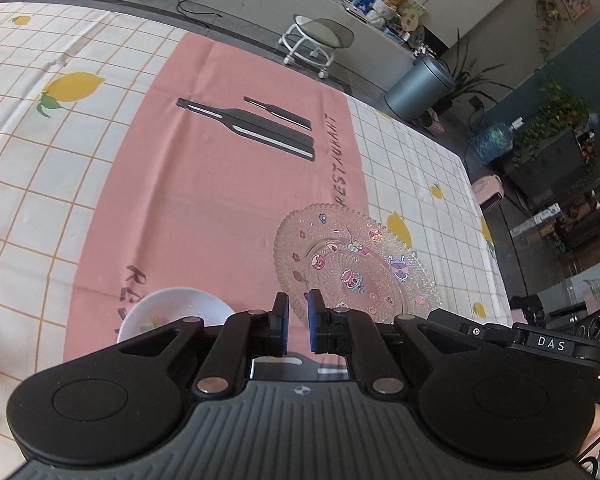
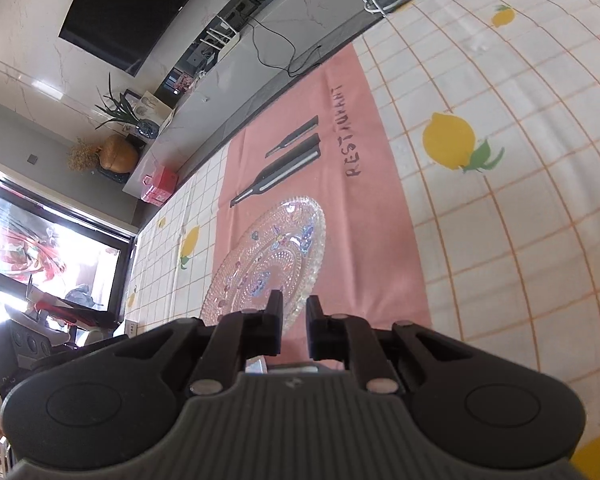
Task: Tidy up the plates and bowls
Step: 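Lift the clear glass plate with the left gripper and carry it toward the painted plate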
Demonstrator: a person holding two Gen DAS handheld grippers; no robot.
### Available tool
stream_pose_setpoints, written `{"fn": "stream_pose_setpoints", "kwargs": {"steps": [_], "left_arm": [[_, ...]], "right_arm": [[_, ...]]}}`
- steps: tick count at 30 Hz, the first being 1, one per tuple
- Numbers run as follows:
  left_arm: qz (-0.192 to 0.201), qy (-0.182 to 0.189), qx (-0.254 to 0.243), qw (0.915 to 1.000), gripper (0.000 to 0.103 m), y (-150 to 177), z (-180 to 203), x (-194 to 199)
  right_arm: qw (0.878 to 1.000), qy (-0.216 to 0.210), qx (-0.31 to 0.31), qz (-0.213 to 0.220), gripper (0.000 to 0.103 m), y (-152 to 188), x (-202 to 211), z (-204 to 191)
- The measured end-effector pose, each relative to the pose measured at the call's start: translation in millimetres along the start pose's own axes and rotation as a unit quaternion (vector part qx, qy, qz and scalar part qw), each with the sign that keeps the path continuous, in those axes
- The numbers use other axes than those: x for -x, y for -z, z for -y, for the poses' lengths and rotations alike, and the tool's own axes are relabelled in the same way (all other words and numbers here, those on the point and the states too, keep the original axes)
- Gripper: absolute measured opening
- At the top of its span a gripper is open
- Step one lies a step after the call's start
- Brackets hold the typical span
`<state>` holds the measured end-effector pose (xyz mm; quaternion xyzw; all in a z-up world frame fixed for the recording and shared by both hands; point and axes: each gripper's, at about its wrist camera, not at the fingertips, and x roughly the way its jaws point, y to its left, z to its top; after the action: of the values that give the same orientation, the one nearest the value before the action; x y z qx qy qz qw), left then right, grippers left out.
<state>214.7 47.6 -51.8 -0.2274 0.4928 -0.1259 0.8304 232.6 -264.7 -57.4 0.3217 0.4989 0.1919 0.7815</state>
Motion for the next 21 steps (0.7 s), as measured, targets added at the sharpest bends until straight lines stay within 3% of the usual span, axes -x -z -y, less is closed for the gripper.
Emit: {"fn": "stream_pose_setpoints", "kwargs": {"steps": [6, 9, 21], "left_arm": [[-0.060, 0.033, -0.011, 0.9976, 0.011, 15.6, 4.6, -12.2], [-0.066, 0.040, -0.031, 0.9965, 0.010, 21.1, 12.1, -14.5], [-0.095, 0.018, -0.128, 0.9871, 0.010, 36.9, 65.6, -26.8]], "right_arm": [[0.999, -0.003, -0.044, 0.011, 0.011, 34.8, 37.7, 22.1], [0.998, -0.001, -0.062, 0.020, 0.012, 50.2, 48.9, 32.3], [0.992, 0.028, -0.102, 0.065, 0.012, 92.8, 84.4, 57.8]]}}
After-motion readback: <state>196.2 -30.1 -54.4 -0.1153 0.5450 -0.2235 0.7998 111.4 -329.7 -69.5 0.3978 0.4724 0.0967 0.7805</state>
